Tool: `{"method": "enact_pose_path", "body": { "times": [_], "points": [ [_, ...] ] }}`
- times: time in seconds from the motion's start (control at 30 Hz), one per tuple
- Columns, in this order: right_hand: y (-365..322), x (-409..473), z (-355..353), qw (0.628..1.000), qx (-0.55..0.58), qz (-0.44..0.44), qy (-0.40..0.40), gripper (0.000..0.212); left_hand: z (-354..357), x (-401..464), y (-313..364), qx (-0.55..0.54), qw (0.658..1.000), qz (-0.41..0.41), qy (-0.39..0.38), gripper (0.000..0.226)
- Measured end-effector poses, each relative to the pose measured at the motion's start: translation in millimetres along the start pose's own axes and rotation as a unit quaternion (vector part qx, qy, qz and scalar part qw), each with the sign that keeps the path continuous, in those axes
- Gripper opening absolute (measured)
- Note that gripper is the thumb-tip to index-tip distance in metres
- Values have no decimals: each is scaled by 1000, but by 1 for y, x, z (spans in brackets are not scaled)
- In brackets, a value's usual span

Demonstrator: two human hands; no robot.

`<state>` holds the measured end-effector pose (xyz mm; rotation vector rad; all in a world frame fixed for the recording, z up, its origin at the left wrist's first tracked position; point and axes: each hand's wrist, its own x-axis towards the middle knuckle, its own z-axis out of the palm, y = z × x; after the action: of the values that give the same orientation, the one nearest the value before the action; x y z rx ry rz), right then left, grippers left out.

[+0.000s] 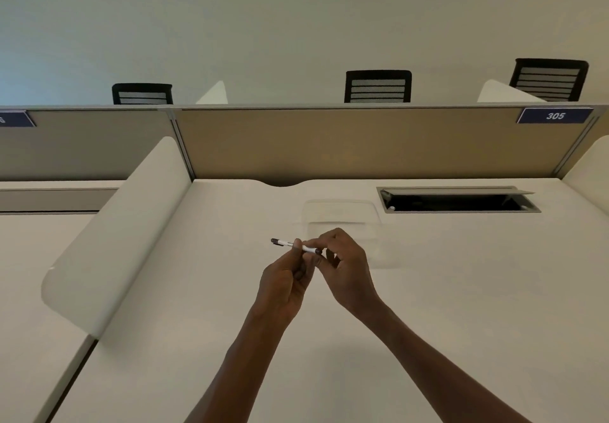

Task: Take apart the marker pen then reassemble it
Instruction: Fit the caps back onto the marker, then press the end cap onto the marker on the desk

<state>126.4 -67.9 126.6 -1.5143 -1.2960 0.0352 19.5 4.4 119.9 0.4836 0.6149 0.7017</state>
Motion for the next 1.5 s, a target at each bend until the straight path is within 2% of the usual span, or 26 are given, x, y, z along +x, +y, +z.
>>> {"method": "enact_pose_path", "body": {
  "times": [0.07, 0.13, 0.2, 0.3, 0.37, 0.43, 0.5, 0.67, 0.77, 0.87, 1.0, 1.1, 1.3, 1.5],
  "points": [
    [2, 1, -1, 1000, -25, -8, 10, 18, 0, 0, -1, 23, 1000, -9, -17, 21],
    [3, 4, -4, 999, -42, -9, 23, 17, -3, 0, -5, 104, 994, 5, -26, 32],
    [4, 8, -9, 997, -58, -12, 48, 12, -9, 0, -12, 212, 977, 33, -15, 43],
    [6, 16, -19, 994, -65, -12, 84, 10, -23, 3, -22, 344, 936, 78, 17, 48],
    [8, 20, -27, 994, -53, -5, 98, 7, -35, 7, -29, 446, 886, 124, 44, 47],
    [11, 21, -34, 993, -46, 8, 107, 6, -50, 14, -38, 560, 808, 175, 58, 46],
    [13, 21, -39, 992, -44, 29, 112, 4, -67, 24, -47, 643, 741, 183, 64, 52],
    [19, 16, -43, 992, -30, 63, 107, 6, -105, 41, -66, 750, 636, 178, 33, 77],
    [19, 13, -44, 992, -13, 75, 97, 10, -123, 43, -70, 795, 578, 179, 41, 81],
    [15, 12, -43, 993, 18, 82, 83, 12, -137, 44, -73, 827, 536, 160, 50, 81],
    [8, 12, -42, 989, 99, 93, 50, 19, -139, 45, -76, 842, 515, 151, 58, 81],
    [2, 17, -41, 966, 213, 144, 27, 24, -139, 47, -76, 848, 503, 153, 62, 81],
    [-6, 29, -37, 854, 462, 241, -15, 26, -140, 45, -76, 840, 515, 162, 63, 81],
    [-1, 36, -33, 771, 546, 328, -4, 45, -140, 45, -76, 839, 517, 157, 64, 81]
  ]
}}
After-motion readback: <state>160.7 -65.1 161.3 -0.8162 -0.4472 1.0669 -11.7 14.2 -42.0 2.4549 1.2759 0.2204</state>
